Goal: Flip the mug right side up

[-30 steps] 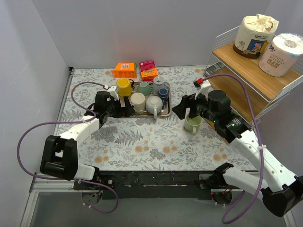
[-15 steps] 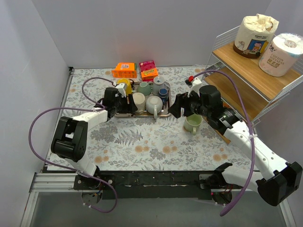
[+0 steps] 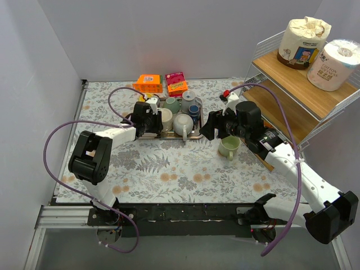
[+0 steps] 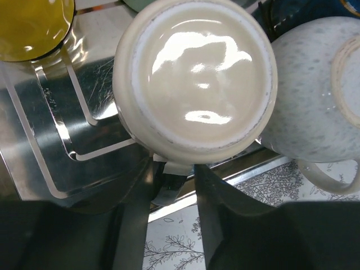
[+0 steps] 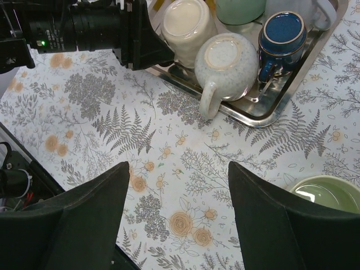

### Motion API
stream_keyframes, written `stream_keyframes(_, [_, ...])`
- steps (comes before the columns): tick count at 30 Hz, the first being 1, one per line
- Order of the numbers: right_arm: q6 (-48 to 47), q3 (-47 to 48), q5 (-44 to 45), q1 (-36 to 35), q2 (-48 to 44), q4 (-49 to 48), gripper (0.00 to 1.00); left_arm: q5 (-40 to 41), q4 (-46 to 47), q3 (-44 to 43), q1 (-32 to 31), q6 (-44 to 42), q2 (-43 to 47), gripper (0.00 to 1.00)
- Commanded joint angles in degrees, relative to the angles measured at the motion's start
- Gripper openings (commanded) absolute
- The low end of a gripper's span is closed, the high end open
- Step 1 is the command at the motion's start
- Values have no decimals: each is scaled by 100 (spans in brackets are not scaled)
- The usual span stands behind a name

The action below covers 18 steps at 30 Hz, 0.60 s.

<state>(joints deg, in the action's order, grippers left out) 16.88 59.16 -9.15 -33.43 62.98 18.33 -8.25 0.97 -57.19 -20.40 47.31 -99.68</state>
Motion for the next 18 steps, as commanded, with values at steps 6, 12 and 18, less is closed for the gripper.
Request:
stream_keyframes(6, [139,-18,141,12,-58,-57,77,736,-238,-293,-210,-328,1,10])
stream_keyframes(12, [210,-141,133,12,-119,-92,76,746,-194,-205,-359,-328,396,0])
stream_keyframes(18, [306,-194,71,12,-111,-163,76,729,-203,-152,-385,-161,563,0])
